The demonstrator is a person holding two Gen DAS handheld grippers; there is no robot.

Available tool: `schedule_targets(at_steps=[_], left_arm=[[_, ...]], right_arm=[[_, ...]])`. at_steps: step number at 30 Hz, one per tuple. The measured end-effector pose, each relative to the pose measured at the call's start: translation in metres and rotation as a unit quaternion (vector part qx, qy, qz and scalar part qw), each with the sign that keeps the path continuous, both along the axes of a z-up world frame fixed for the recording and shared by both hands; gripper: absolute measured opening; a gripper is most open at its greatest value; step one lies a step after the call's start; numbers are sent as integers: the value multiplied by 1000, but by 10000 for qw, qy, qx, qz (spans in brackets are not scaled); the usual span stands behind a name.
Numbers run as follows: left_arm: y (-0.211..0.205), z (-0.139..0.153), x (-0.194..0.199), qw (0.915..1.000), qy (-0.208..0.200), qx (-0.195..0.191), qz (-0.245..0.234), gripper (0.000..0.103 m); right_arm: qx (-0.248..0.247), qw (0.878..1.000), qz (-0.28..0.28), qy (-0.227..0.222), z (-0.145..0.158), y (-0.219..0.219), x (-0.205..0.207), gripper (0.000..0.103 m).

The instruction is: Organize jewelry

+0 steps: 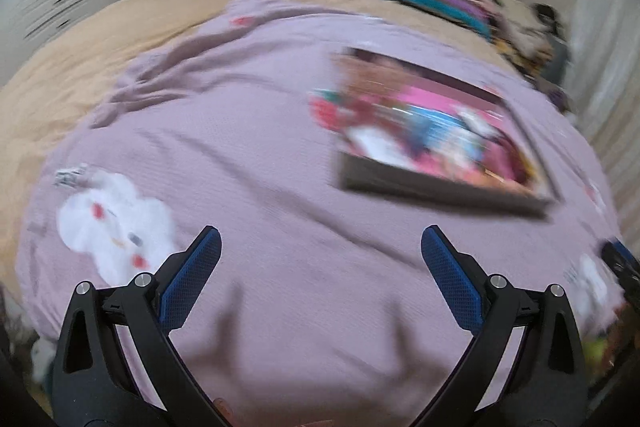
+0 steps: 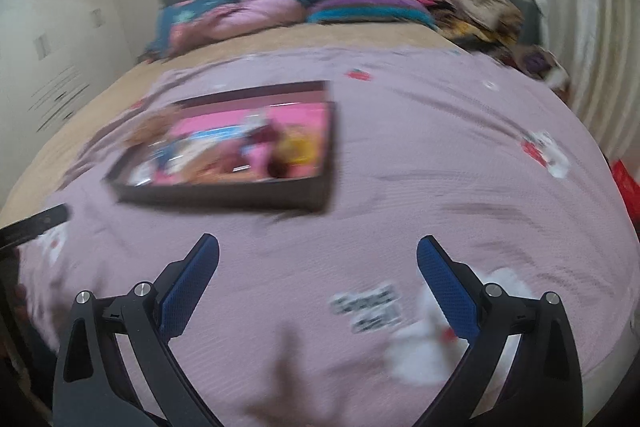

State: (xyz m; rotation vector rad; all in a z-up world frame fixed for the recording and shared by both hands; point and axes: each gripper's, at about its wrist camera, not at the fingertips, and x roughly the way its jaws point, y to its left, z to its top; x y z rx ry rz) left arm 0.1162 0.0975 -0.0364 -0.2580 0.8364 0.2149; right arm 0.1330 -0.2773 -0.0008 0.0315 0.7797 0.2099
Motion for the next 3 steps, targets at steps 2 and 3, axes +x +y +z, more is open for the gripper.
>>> schedule_targets(at_steps=[2,3], left_arm=[[26,-3,15,9995,46,145,292,94],[46,-4,28,9982,77,290,516,94]], right_arm=[[-110,9993,-359,46,-7,-22,23,99],[-208,9984,-513,65,-10,-32,36,99]])
